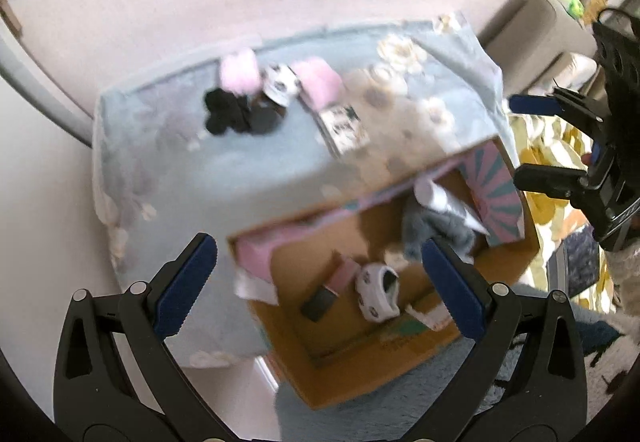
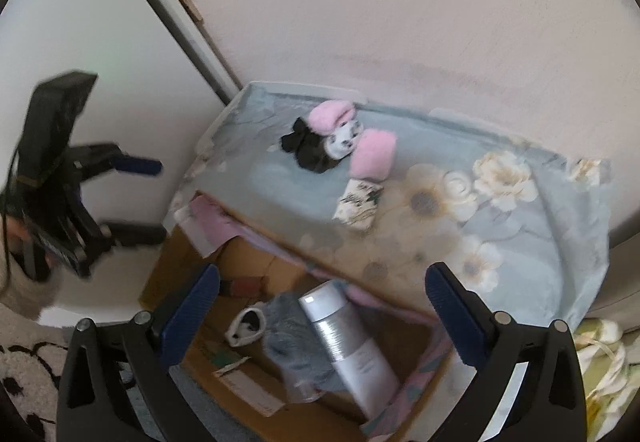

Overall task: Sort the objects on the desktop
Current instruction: 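Grasp the pink fluffy slipper with the left gripper while the right grasps the clear tape roll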

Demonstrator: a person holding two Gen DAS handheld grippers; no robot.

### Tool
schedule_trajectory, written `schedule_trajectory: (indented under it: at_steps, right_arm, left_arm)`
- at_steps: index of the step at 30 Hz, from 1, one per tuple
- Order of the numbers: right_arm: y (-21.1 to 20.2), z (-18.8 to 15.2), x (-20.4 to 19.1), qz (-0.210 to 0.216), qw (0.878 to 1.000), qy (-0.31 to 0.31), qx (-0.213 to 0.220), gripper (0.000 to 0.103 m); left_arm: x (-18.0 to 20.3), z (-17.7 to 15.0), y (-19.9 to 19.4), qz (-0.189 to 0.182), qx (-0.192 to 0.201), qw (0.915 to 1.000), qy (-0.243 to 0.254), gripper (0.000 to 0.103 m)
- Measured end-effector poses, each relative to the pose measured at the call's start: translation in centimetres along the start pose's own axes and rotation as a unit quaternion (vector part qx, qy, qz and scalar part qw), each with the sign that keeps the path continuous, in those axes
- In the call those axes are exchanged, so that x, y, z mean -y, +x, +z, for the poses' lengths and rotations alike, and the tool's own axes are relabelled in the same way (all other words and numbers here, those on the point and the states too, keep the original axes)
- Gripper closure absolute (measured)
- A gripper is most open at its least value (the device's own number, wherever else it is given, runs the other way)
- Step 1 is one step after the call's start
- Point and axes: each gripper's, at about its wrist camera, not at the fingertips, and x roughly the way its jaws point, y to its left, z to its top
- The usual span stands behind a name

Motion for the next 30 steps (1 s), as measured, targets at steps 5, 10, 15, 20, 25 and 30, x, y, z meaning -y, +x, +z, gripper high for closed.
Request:
schedule_trajectory:
  at_steps: [5, 10, 15, 20, 25, 30]
  right_arm:
    - [-0.1, 1.9, 2.2, -0.042, 0.999, 0.005, -0.017, 0.0]
    - [-0.8, 3.4, 4.8, -0.057, 0.998, 0.037, -0.015, 0.0]
    - [0.3, 4.7, 8.2, -0.117, 0.991, 0.062, -0.02, 0.0]
    - [4.7, 4.3, 11.7, -0.128, 0.987, 0.08, -0.06, 0.0]
    - [9.3, 4.3, 13.1, -0.118, 0.986, 0.069, -0.09, 0.0]
    - [13.5, 4.0, 14.4, -0.112, 0.987, 0.052, -0.1, 0.005]
  left_arm:
    - [-2.4, 3.2, -0.6, 0.026, 0.008, 0.9995, -0.014, 0.001]
    - [-4.7, 6.3, -0.8, 0.044, 0.017, 0.9983, -0.035, 0.001]
    - [-6.2, 9.0, 0.3, 0.066, 0.029, 0.9969, -0.032, 0.001]
    - [-7.5, 11.6, 4.0, 0.077, 0.023, 0.9964, -0.025, 0.001]
    - [-9.4, 14.4, 9.6, 0.07, 0.002, 0.9966, -0.043, 0.002]
    - [-10.6, 16.3, 14.8, 0.058, -0.022, 0.9955, -0.072, 0.003]
